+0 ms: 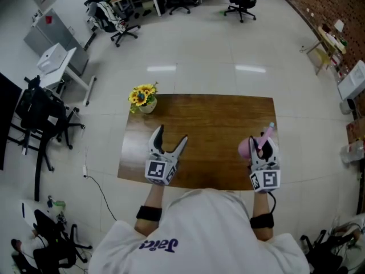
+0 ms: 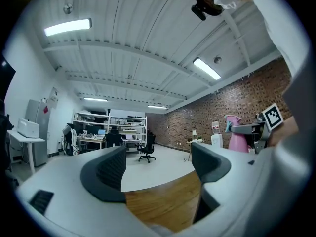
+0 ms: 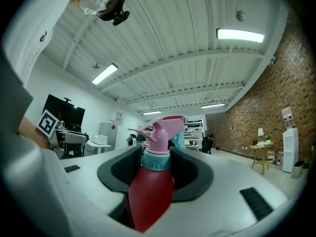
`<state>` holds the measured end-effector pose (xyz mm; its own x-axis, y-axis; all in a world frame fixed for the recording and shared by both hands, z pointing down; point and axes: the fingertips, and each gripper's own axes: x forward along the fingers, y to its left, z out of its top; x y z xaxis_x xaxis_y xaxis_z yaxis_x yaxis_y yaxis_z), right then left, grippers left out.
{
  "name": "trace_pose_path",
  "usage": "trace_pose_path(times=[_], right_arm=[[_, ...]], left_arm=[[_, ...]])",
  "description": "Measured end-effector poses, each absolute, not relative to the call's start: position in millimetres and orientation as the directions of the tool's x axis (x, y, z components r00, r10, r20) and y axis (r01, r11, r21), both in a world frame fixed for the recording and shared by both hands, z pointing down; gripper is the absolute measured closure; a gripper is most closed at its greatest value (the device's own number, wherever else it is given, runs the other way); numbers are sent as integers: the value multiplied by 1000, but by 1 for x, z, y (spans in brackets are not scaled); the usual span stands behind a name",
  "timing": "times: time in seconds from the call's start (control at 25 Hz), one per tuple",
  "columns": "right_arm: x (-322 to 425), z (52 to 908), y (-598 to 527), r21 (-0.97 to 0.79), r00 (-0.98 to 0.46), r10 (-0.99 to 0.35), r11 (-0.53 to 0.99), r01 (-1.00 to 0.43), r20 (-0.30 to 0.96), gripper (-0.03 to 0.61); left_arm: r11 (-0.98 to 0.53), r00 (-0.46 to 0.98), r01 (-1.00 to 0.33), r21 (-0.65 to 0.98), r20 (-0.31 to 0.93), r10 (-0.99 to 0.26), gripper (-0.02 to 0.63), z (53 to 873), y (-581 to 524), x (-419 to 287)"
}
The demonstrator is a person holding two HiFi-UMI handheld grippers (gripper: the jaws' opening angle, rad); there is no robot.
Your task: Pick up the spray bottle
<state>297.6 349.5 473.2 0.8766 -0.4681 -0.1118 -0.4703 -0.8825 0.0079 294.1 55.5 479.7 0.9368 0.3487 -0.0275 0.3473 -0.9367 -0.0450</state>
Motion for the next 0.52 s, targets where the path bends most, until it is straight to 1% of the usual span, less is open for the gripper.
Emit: trace_pose_path(times=[0.12,0.28,0.52], right_arm=[[295,466,338,16,877,-466,-884,-468,-114,396],[300,469,318,20,865,-486,-873,-487,-122,396],[295,478,305,30,840,-541,-841,-540,-53,397]], left_arm=[[-940,940,336,-52,-43,338,198,475,44,291],[-943,943,331,-42,-29,332,198,480,32,293],[-943,944,330,-40,-10,330,198,494,27,285]])
